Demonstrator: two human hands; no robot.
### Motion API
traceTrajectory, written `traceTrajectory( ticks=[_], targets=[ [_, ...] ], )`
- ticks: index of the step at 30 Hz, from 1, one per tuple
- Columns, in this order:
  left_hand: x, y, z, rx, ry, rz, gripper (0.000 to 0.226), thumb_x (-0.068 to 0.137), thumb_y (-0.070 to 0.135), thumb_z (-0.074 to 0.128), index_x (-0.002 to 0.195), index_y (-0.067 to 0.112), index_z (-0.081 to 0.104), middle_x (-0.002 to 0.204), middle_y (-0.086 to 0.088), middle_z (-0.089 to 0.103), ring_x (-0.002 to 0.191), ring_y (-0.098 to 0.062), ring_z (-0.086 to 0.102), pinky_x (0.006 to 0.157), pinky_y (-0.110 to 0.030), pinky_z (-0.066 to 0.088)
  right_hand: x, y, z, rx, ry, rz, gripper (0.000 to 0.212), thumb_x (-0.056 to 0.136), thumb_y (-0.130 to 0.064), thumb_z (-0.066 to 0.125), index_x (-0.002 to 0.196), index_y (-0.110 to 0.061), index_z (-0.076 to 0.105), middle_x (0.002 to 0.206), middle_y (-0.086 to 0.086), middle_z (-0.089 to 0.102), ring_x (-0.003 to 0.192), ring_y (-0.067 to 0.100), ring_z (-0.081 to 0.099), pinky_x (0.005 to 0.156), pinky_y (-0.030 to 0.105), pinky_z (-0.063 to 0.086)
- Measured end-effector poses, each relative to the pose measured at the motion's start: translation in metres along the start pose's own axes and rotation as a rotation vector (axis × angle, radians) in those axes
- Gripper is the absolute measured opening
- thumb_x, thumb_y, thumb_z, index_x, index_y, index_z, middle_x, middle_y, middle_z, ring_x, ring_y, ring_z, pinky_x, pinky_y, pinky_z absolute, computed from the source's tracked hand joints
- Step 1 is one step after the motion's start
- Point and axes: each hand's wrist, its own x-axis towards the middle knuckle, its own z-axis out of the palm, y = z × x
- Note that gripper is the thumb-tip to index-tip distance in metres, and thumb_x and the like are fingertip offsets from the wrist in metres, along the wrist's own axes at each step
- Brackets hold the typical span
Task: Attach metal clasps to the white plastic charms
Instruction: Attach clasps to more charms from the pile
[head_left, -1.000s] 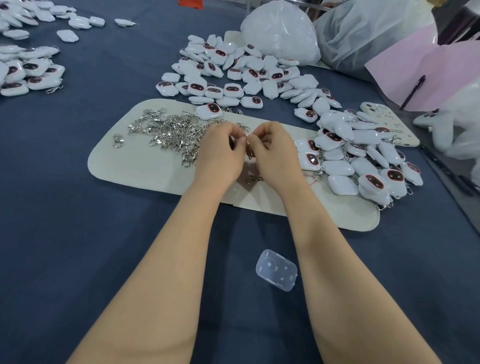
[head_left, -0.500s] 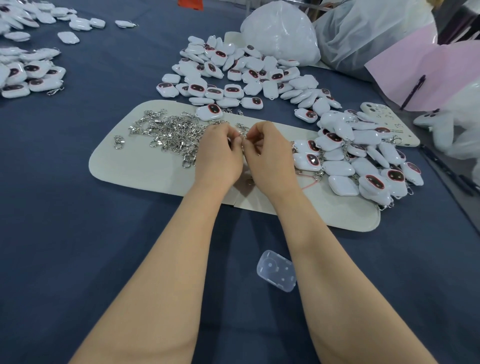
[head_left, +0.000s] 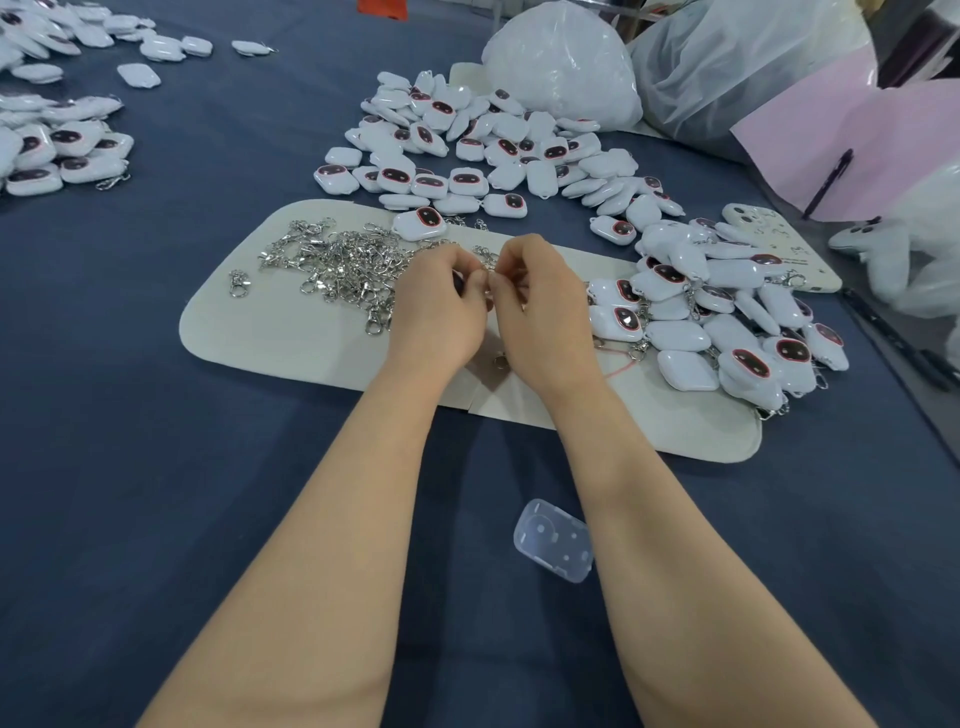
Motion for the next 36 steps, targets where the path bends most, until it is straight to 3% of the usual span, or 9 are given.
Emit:
traceTrajectory(
  ticks=[5,10,14,19,25,30,36],
  targets=[
    [-0.001,0.002,-0.002,-0.133,-0.049,-0.074,0.019,0.093,0.01,0.052,0.078,0.021,0.056,0.066,0.01,0.059,0.077,-0.02,0.068,0.081,-0.035,0.054,0.001,0.001,-0.001,0.01,-0.006,-0.028,0.006,0.087,0.002,0.052,0.09,-0.003,0.055,0.086,0.006,0.056,0.08,0.024,0.054,0.072,0.029,0.043],
    [0.001,-0.001,-0.001,-0.218,-0.075,-0.102,0.015,0.094,0.011,0.053,0.082,0.019,0.059,0.069,0.008,0.061,0.064,-0.005,0.065,0.081,-0.036,0.056,0.001,0.003,-0.002,0.026,-0.014,-0.029,0.006,0.088,0.001,0.053,0.089,-0.004,0.054,0.085,0.006,0.058,0.081,0.026,0.058,0.072,0.03,0.044],
    [-0.001,0.0,-0.002,-0.3,-0.109,-0.116,0.022,0.092,0.009,0.055,0.076,0.023,0.059,0.071,0.006,0.063,0.063,-0.006,0.067,0.082,-0.038,0.056,0.002,0.006,-0.003,0.074,0.0,0.043,0.013,0.089,-0.002,0.053,0.086,-0.014,0.049,0.082,0.003,0.059,0.077,0.023,0.059,0.068,0.024,0.043],
    [-0.003,0.003,-0.007,-0.398,-0.086,-0.139,0.028,0.089,0.006,0.046,0.085,0.031,0.057,0.082,0.002,0.059,0.068,-0.01,0.069,0.085,-0.043,0.056,0.004,0.01,-0.005,0.127,0.032,0.149,0.012,0.09,-0.003,0.053,0.088,-0.014,0.049,0.082,0.01,0.063,0.068,0.025,0.055,0.069,0.034,0.049],
    [-0.005,0.006,-0.007,-0.428,-0.102,-0.071,0.026,0.087,0.008,0.048,0.103,0.028,0.052,0.106,0.006,0.054,0.055,-0.003,0.062,0.076,-0.032,0.054,0.004,0.01,-0.004,0.115,0.04,0.17,0.013,0.09,-0.002,0.052,0.087,-0.015,0.049,0.083,0.01,0.063,0.07,0.026,0.056,0.073,0.04,0.051],
    [-0.003,0.004,-0.005,-0.402,-0.108,-0.076,0.023,0.089,0.009,0.049,0.105,0.025,0.052,0.108,0.003,0.058,0.053,0.0,0.061,0.067,-0.021,0.05,0.004,0.01,-0.003,0.118,0.031,0.174,0.013,0.09,-0.003,0.053,0.087,-0.015,0.049,0.08,0.006,0.061,0.069,0.025,0.055,0.073,0.042,0.052],
    [-0.002,0.004,-0.004,-0.448,-0.104,-0.107,0.02,0.087,0.006,0.05,0.097,0.024,0.053,0.095,-0.002,0.062,0.052,-0.002,0.062,0.066,-0.024,0.054,0.005,0.01,-0.004,0.116,0.046,0.178,0.014,0.09,-0.003,0.053,0.086,-0.016,0.049,0.082,0.007,0.063,0.072,0.024,0.057,0.074,0.042,0.052]
  ],
)
